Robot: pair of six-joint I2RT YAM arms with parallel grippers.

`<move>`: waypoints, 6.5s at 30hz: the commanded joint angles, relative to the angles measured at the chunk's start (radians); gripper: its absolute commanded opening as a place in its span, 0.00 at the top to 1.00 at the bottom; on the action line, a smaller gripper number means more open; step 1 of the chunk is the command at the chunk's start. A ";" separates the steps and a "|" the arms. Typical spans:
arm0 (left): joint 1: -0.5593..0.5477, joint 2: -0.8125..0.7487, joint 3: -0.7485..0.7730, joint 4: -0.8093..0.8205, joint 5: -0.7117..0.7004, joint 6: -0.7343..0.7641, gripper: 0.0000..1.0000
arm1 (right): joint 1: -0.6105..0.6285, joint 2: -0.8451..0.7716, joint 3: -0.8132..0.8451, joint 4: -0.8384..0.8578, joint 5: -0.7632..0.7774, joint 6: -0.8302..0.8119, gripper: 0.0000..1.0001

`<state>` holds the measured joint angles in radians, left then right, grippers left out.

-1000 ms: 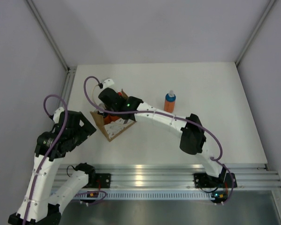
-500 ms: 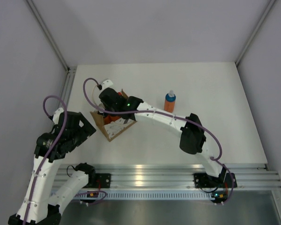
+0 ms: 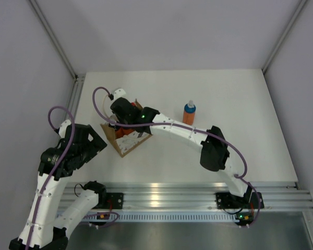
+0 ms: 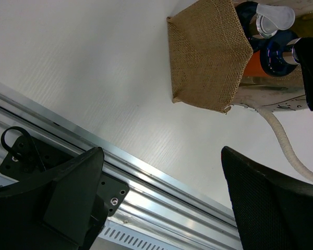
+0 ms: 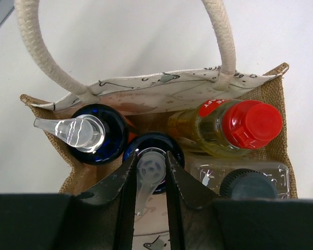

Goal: Take the personal care products out of the canvas bag

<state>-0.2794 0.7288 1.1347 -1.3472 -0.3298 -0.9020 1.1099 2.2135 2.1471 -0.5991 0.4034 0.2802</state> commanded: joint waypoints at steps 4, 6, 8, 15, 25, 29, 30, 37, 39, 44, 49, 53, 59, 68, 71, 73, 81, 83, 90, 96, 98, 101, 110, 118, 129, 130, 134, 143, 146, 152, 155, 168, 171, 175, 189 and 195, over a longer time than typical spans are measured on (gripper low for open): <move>-0.001 -0.003 -0.007 0.006 -0.009 0.008 0.02 | -0.005 -0.031 -0.019 0.022 -0.032 -0.044 1.00; -0.001 -0.002 -0.009 0.005 -0.011 0.008 0.02 | -0.005 -0.047 -0.041 0.051 -0.044 -0.067 1.00; -0.001 0.001 -0.006 0.006 -0.011 0.008 0.02 | -0.007 -0.063 -0.043 0.070 -0.051 -0.096 1.00; -0.001 0.007 -0.004 0.008 -0.018 0.011 0.02 | -0.005 -0.098 -0.020 0.091 -0.064 -0.157 1.00; -0.001 0.014 -0.004 0.010 -0.026 0.017 0.02 | -0.007 -0.139 0.017 0.093 -0.049 -0.162 1.00; -0.001 0.017 -0.006 0.008 -0.028 0.023 0.02 | -0.007 -0.156 0.026 0.093 -0.046 -0.162 1.00; -0.001 0.017 -0.006 0.008 -0.028 0.026 0.02 | -0.005 -0.161 0.028 0.093 -0.043 -0.162 1.00; -0.001 0.023 -0.006 0.010 -0.029 0.029 0.02 | -0.005 -0.199 0.031 0.093 -0.035 -0.171 1.00; -0.001 0.023 -0.006 0.010 -0.029 0.028 0.02 | -0.005 -0.212 0.031 0.091 -0.037 -0.170 1.00; -0.001 0.024 -0.010 0.010 -0.029 0.028 0.02 | -0.005 -0.265 0.028 0.091 -0.032 -0.171 1.00; -0.001 0.021 -0.015 0.010 -0.023 0.026 0.02 | -0.005 -0.307 0.030 0.090 -0.029 -0.185 1.00; -0.001 0.014 -0.024 0.008 -0.018 0.023 0.02 | -0.005 -0.340 0.028 0.091 -0.031 -0.196 1.00; -0.001 0.006 -0.041 0.008 -0.006 0.014 0.02 | -0.005 -0.397 0.036 0.088 -0.018 -0.210 1.00; -0.001 0.004 -0.055 0.010 0.006 -0.003 0.02 | -0.012 -0.471 0.046 0.055 0.011 -0.223 1.00; -0.001 0.003 -0.058 0.011 0.009 -0.008 0.02 | -0.012 -0.488 0.046 0.042 0.032 -0.233 1.00; -0.001 0.000 -0.062 0.010 0.009 -0.009 0.02 | -0.013 -0.506 0.046 0.033 0.055 -0.237 1.00; -0.001 -0.014 -0.081 0.010 0.018 -0.023 0.02 | -0.056 -0.603 -0.054 0.016 0.123 -0.239 1.00; -0.001 -0.019 -0.085 0.010 0.020 -0.026 0.02 | -0.080 -0.623 -0.088 0.016 0.123 -0.225 1.00; -0.001 -0.020 -0.067 0.008 0.014 -0.018 0.02 | -0.171 -0.758 -0.386 0.142 0.065 -0.176 1.00; -0.001 -0.009 -0.064 0.019 0.035 -0.006 0.02 | -0.258 -0.830 -0.627 0.290 0.017 -0.144 1.00; -0.001 -0.006 -0.055 0.020 0.035 0.006 0.02 | -0.288 -0.839 -0.718 0.330 0.000 -0.139 1.00; -0.001 0.003 -0.038 0.023 0.031 0.018 0.02 | -0.321 -0.848 -0.826 0.416 -0.026 -0.130 1.00; -0.001 0.011 -0.042 0.031 0.044 0.026 0.02 | -0.355 -0.844 -0.986 0.593 -0.067 -0.130 1.00; -0.001 0.024 -0.026 0.055 0.084 0.055 0.02 | -0.369 -0.808 -1.010 0.616 -0.081 -0.095 1.00; -0.001 0.116 0.103 0.068 0.084 0.201 0.02 | -0.375 -0.764 -1.015 0.601 -0.098 -0.085 0.98; -0.001 0.122 0.109 0.069 0.083 0.206 0.02 | -0.375 -0.756 -1.017 0.601 -0.098 -0.085 0.98; -0.003 0.146 0.146 0.075 0.092 0.221 0.02 | -0.378 -0.736 -1.021 0.601 -0.104 -0.081 0.98; -0.001 0.159 0.203 0.076 0.103 0.262 0.02 | -0.377 -0.761 -1.043 0.564 -0.114 -0.059 0.49; -0.001 0.170 0.203 0.080 0.101 0.272 0.02 | -0.377 -0.773 -1.035 0.545 -0.109 -0.061 0.41; -0.003 0.227 0.235 0.080 0.126 0.302 0.02 | -0.377 -0.827 -0.960 0.449 -0.109 -0.070 0.39; -0.001 0.257 0.252 0.079 0.100 0.331 0.02 | -0.377 -0.873 -0.926 0.397 -0.110 -0.065 0.38; -0.015 0.515 0.362 0.215 0.092 0.505 0.26 | -0.374 -1.063 -0.944 0.303 -0.192 -0.044 0.34; -0.015 0.554 0.360 0.261 0.068 0.603 0.28 | -0.374 -1.074 -0.949 0.283 -0.199 -0.039 0.34; -0.015 0.555 0.289 0.413 0.156 0.784 0.27 | -0.374 -1.098 -0.960 0.265 -0.209 -0.039 0.34; -0.014 0.738 0.347 0.439 0.261 0.850 0.32 | -0.374 -1.163 -0.992 0.214 -0.216 -0.029 0.33; -0.014 0.715 0.324 0.434 0.221 0.835 0.36 | -0.372 -1.180 -1.000 0.202 -0.218 -0.024 0.33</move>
<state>-0.2909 1.4872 1.4380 -0.9432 -0.0956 -0.0681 0.7494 1.0592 1.1458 -0.3756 0.1921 0.2417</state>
